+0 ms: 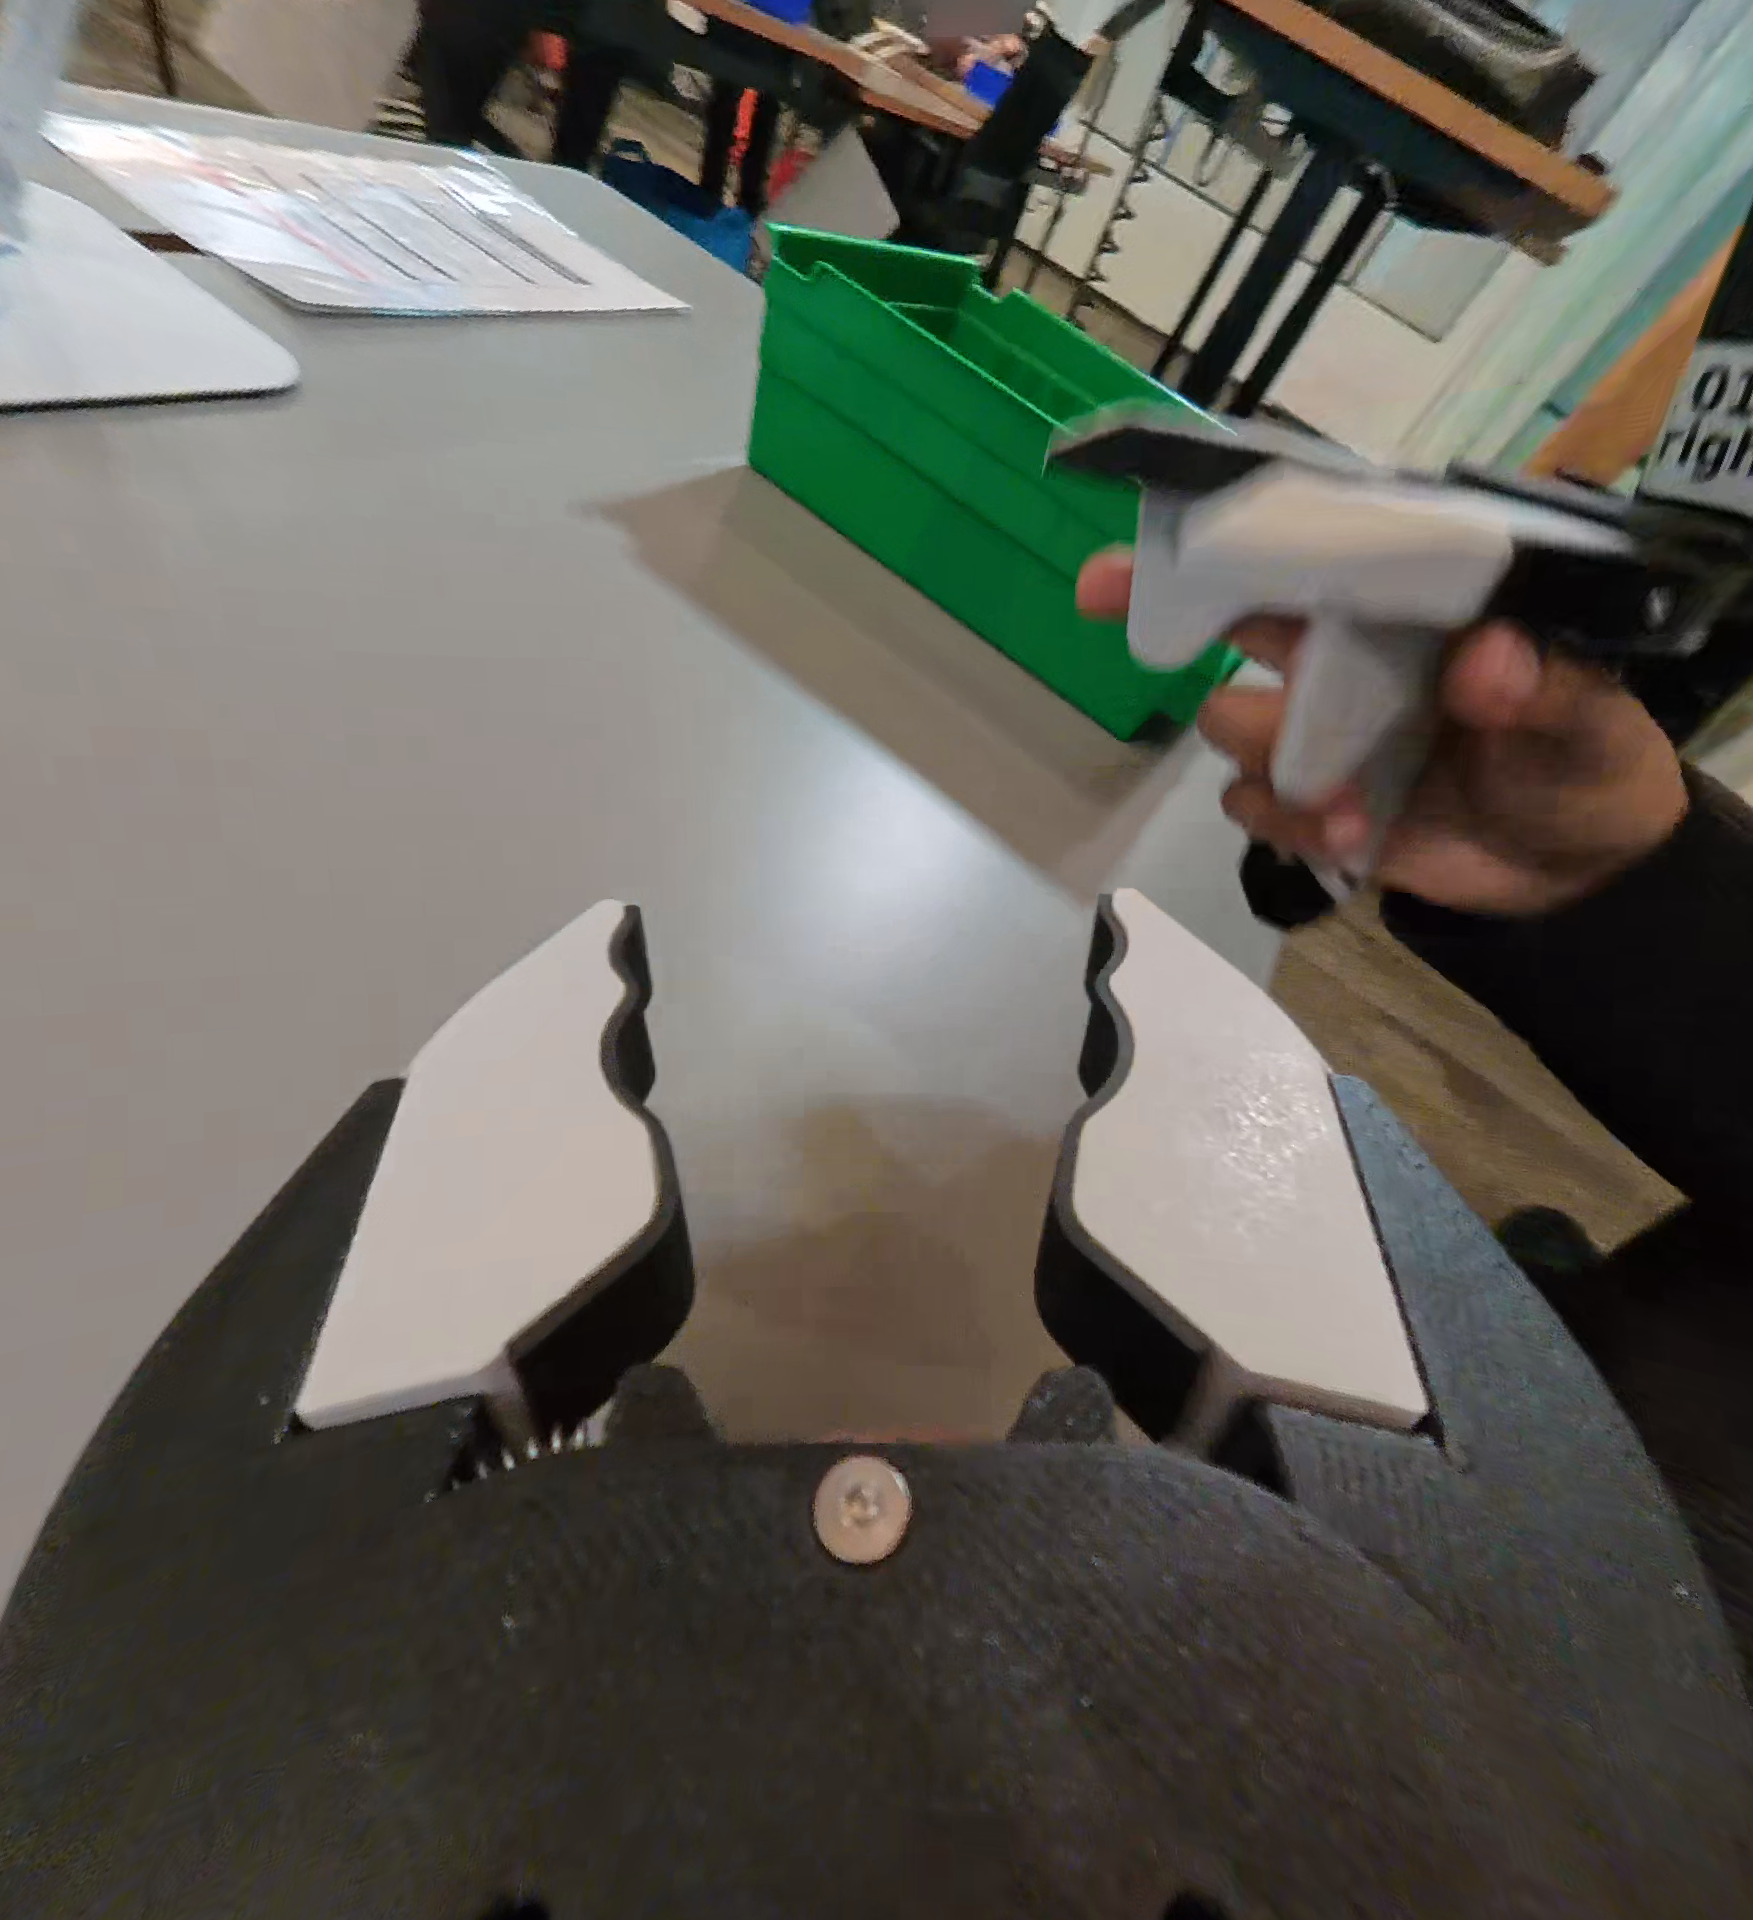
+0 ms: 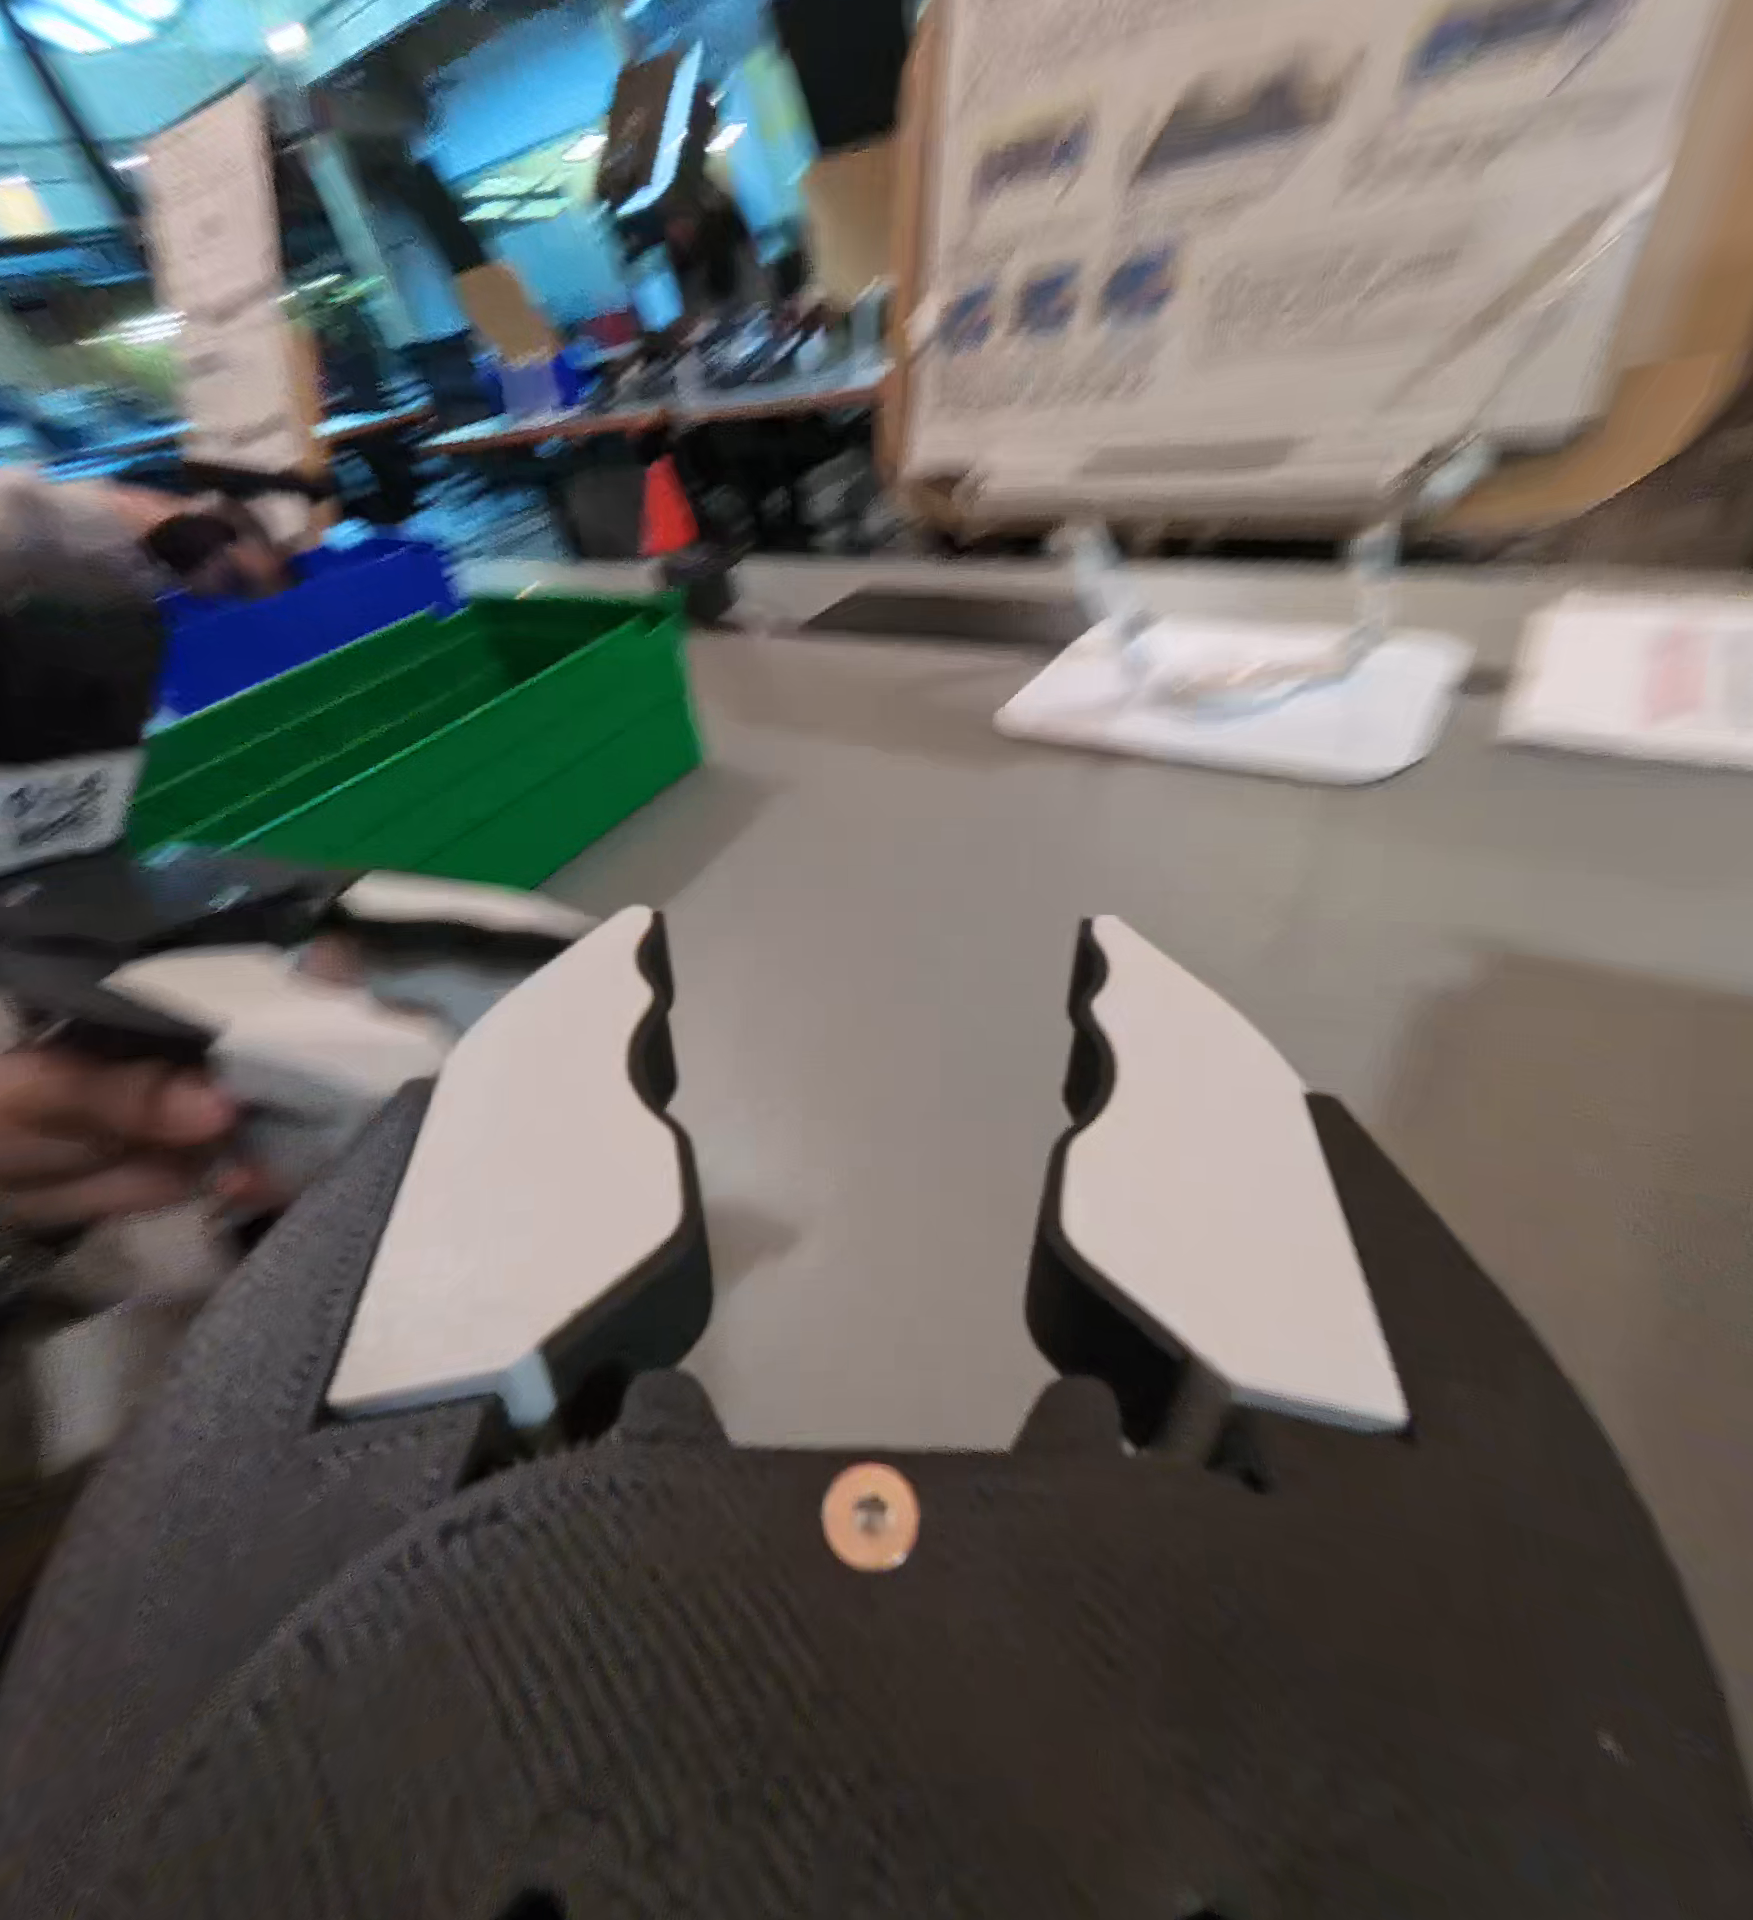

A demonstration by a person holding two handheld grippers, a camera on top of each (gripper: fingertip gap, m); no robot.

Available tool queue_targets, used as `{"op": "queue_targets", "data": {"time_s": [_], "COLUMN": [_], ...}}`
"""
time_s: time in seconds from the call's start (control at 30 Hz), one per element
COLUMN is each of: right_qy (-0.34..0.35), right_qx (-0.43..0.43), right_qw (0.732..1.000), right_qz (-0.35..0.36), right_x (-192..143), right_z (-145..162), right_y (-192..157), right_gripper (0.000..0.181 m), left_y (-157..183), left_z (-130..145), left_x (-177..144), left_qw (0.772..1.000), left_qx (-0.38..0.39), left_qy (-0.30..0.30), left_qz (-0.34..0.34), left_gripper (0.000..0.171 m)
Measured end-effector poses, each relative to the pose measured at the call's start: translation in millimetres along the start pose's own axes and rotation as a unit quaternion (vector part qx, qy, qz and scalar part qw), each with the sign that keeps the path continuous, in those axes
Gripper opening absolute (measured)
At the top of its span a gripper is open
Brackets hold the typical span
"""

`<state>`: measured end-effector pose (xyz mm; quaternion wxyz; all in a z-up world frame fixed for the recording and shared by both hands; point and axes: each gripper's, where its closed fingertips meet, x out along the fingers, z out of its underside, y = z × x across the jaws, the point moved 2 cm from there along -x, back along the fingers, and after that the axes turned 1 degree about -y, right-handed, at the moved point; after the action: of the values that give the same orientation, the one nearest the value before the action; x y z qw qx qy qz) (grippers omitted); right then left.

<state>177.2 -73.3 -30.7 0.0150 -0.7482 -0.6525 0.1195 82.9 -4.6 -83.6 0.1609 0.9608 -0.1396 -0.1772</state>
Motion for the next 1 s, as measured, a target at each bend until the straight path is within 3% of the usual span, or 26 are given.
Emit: {"op": "queue_targets", "data": {"time_s": [0.07, 0.2, 0.33, 0.5, 0.63, 0.73, 0.87, 1.0], "right_qy": [-0.061, -0.038, -0.067, -0.016, 0.024, 0.031, -0.009, -0.040], "right_qx": [0.033, 0.072, 0.069, 0.095, 0.097, 0.064, 0.041, 0.011], "right_qw": [0.997, 0.995, 0.993, 0.988, 0.979, 0.974, 0.975, 0.978], "right_qz": [-0.039, -0.062, -0.067, -0.119, -0.180, -0.213, -0.218, -0.205], "right_x": [4, 1, -1, -11, -18, -21, -12, -4], "right_z": [28, 31, 42, 25, 12, 10, 24, 37], "right_y": [-17, -28, -21, -28, -40, -53, -64, -69], "right_gripper": [0.085, 0.088, 0.092, 0.084, 0.085, 0.100, 0.127, 0.134], "left_y": [-3, -2, 7, 20, 36, 41, 36, 31], "left_z": [1, 4, 2, 3, 2, 1, 2, 0], "left_x": [-1, 2, 7, 6, 2, -1, -2, -3], "left_qw": [1.000, 0.999, 0.999, 0.999, 0.997, 0.995, 0.995, 0.996], "left_qx": [0.016, 0.022, 0.018, 0.041, 0.073, 0.081, 0.079, 0.060], "left_qy": [-0.002, -0.006, -0.008, -0.006, 0.009, 0.012, 0.002, 0.001], "left_qz": [-0.014, -0.027, -0.031, -0.034, 0.025, 0.054, 0.055, 0.065], "left_gripper": [0.084, 0.087, 0.090, 0.093, 0.100, 0.105, 0.108, 0.103]}}
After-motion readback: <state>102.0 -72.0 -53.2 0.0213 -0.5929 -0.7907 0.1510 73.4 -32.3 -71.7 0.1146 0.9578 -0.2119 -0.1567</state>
